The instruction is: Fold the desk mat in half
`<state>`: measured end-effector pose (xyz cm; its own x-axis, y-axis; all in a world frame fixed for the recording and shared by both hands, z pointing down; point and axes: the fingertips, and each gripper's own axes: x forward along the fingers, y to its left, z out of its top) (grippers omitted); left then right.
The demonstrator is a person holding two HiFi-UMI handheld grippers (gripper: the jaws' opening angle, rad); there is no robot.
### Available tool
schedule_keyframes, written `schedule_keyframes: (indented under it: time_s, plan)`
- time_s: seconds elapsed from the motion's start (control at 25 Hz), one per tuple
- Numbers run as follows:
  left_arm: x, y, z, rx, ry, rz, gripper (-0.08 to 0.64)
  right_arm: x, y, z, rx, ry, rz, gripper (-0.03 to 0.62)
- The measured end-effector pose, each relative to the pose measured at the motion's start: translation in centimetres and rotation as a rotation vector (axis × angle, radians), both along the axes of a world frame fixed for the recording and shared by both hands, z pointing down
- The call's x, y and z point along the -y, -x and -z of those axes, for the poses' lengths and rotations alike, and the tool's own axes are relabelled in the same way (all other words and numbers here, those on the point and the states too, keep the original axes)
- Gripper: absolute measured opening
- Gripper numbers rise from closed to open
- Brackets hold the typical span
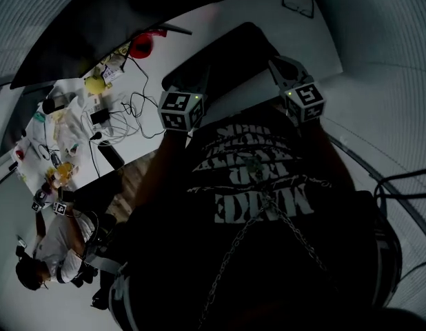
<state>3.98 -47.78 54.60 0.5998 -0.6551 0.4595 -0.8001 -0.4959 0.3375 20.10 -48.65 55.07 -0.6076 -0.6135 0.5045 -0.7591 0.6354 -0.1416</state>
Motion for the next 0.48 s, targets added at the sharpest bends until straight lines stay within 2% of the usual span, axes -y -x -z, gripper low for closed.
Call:
schedule_keyframes:
  time_s: [0.16,0.28,0.32,0.36,0.4,0.48]
  plan:
    - [0.5,-2.0,-4.1,0.096,0.131,0.009,0.000,2.4,-3.7,-4.4,-0.043,0.062,0.084,0.002]
    - [1.2,-3.4,-6.2,0.147,0.186,0.023,0.000,3.8,-4.7,-8.6,-0.070,0.171,0.178,0.003]
    - [1.4,-3.8,-6.7,0.166,0.204,0.033,0.002,4.1,-4.8,-10.1,-0.072,0.222,0.207,0.031]
    - [1.5,-4.1,-7.0,0.181,0.219,0.047,0.001,4.4,-4.8,-11.5,-0.069,0.274,0.235,0.093]
    - [1.7,-4.5,-7.1,0.189,0.228,0.062,0.001,4.8,-4.9,-12.8,-0.061,0.325,0.259,0.128]
    - [1.9,-5.2,-6.9,0.191,0.233,0.090,0.001,5.7,-4.9,-15.0,-0.037,0.422,0.289,0.164]
